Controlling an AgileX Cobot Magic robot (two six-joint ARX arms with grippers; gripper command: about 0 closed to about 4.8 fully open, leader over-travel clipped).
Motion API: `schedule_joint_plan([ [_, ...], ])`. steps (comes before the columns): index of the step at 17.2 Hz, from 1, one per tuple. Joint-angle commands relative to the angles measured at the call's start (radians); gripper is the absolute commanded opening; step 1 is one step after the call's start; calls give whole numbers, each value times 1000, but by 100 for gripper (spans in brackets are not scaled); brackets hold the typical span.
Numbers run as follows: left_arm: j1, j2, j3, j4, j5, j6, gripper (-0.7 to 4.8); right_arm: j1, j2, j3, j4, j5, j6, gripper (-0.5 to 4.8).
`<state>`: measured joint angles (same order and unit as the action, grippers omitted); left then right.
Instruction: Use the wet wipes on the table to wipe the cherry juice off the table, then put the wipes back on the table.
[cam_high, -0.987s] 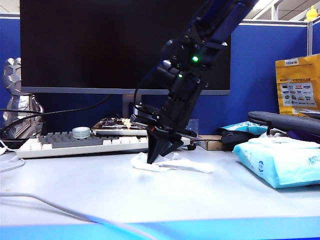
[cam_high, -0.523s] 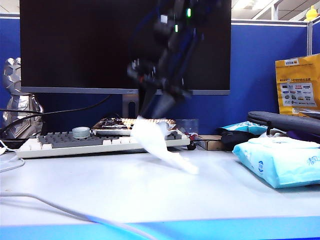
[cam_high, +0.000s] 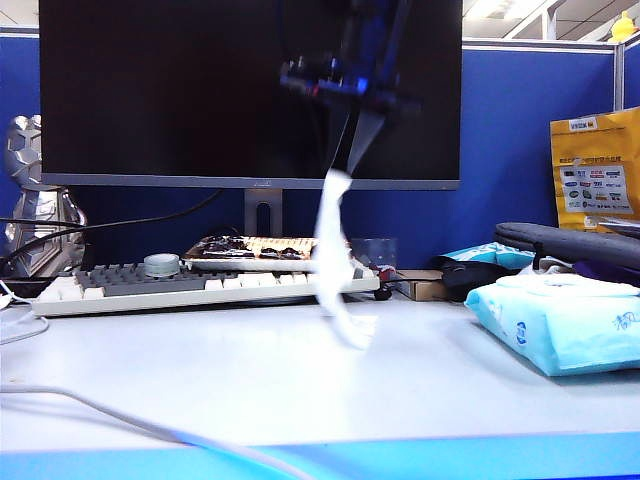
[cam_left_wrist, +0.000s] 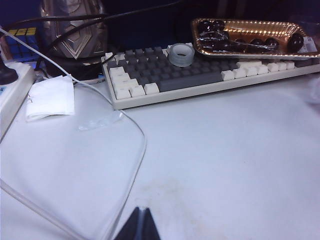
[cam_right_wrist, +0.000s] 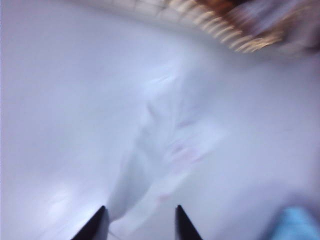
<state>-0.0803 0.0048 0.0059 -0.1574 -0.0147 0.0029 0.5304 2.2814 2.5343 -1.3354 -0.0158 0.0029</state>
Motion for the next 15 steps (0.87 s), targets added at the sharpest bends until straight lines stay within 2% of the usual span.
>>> schedule_joint_plan([
  [1,0,-3,0,-13,0,-3,-3,22,-28,113,-3,-142,27,184],
  [4,0,-3,0,-13,0,-3,-3,29,-52,186,80,-227,47,183],
  [6,0,-3,0,-13,0,-3,-3,29,-68,277,91,-222,57,198],
  [8,0,-3,0,-13,0,-3,-3,25,-68,305,103,-222,57,333],
  [9,0,-3,0,-13,0,-3,-3,23,-68,305,107,-215,58,345],
  [10,0,-3,0,-13,0,-3,-3,15,-67,304,97,-135,83,314],
  [11,0,-3,0,-13,0,-3,-3,15,-67,304,79,-92,82,169],
  [12,0,-3,0,-13,0,-3,-3,16,-67,304,67,-95,76,7],
  [14,0,-3,0,-13,0,-3,-3,16,-68,305,66,-151,76,-3],
  [15,0,-3,0,-13,0,-3,-3,16,-68,305,74,-297,78,385],
])
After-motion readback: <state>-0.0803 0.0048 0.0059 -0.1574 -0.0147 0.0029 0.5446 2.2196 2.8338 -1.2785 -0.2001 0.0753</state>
